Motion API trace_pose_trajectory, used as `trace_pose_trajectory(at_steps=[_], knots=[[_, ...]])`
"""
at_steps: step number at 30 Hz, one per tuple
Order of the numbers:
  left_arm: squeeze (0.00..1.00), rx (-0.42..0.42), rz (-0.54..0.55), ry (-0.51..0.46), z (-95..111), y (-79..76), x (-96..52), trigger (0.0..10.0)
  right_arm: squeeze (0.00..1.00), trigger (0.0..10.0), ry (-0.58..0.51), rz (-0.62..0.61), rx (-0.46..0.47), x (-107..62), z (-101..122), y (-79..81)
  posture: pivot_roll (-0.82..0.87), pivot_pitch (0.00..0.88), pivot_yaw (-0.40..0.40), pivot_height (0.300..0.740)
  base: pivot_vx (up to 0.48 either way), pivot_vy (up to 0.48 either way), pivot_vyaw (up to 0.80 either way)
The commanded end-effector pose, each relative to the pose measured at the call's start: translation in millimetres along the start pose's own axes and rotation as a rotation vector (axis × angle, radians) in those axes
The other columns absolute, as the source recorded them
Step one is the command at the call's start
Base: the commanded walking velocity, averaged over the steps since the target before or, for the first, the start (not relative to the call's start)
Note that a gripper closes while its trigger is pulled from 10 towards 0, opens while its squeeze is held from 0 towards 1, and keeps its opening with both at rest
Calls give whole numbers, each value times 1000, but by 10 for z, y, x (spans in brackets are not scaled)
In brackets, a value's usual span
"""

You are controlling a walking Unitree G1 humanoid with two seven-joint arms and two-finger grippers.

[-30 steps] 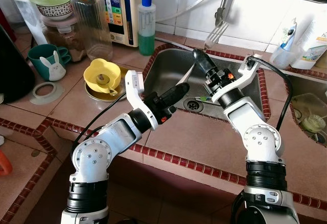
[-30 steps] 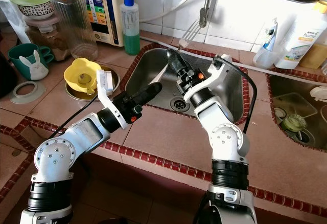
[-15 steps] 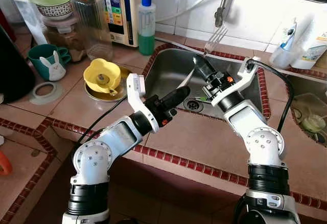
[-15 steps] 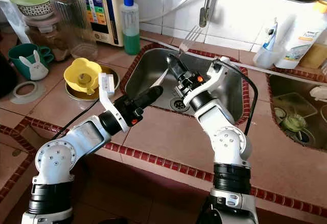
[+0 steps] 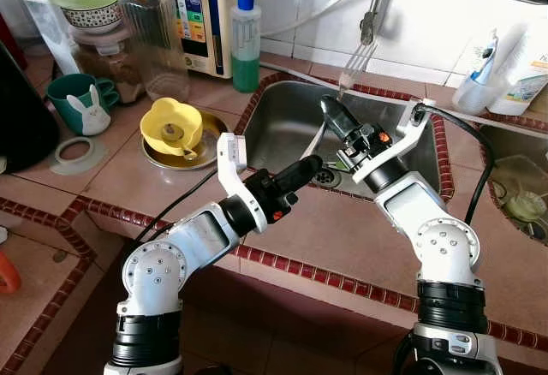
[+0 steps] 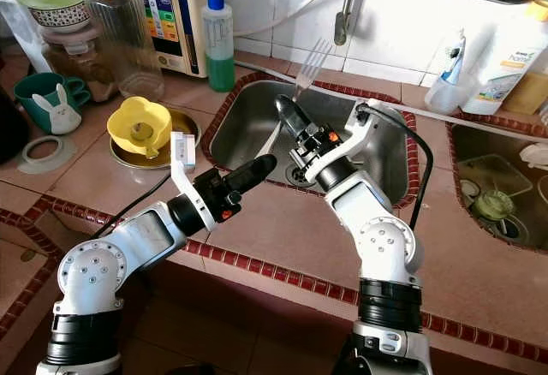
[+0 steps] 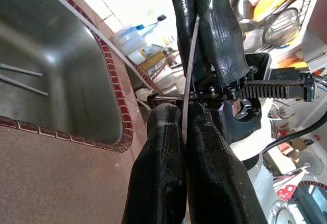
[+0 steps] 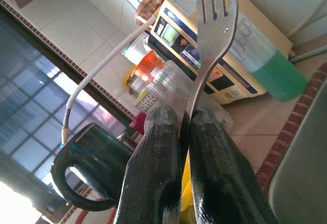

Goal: Kitchen organization

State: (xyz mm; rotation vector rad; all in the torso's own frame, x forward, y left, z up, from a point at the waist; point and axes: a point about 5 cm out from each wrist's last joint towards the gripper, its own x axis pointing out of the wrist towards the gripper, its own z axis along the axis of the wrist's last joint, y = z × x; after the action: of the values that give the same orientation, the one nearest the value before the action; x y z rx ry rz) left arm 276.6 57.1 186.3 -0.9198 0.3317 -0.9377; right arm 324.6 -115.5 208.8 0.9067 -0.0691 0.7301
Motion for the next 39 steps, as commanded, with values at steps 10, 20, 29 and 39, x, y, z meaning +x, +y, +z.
trace_pose_trajectory(at_steps=[10, 20, 29, 39], knots=[[1000, 45, -38, 32, -42, -122, 66, 10000, 0, 0, 7, -60, -41, 9, 1, -51, 89, 96, -16, 740, 0, 0, 0], [1000, 93, 40, -38, 19, -76, 90, 10000, 0, 0, -53, -150, -84, 89, 112, -168, 106, 72, -25, 740, 0, 0, 0], [1000, 148, 72, -46, -3, -51, 86, 10000, 0, 0, -88, -220, -139, 122, 176, -268, 115, 60, -28, 740, 0, 0, 0], [1000, 284, 91, -22, -103, -53, 107, 10000, 0, 0, -85, -257, -239, 176, 215, -348, 121, 35, -36, 740, 0, 0, 0]])
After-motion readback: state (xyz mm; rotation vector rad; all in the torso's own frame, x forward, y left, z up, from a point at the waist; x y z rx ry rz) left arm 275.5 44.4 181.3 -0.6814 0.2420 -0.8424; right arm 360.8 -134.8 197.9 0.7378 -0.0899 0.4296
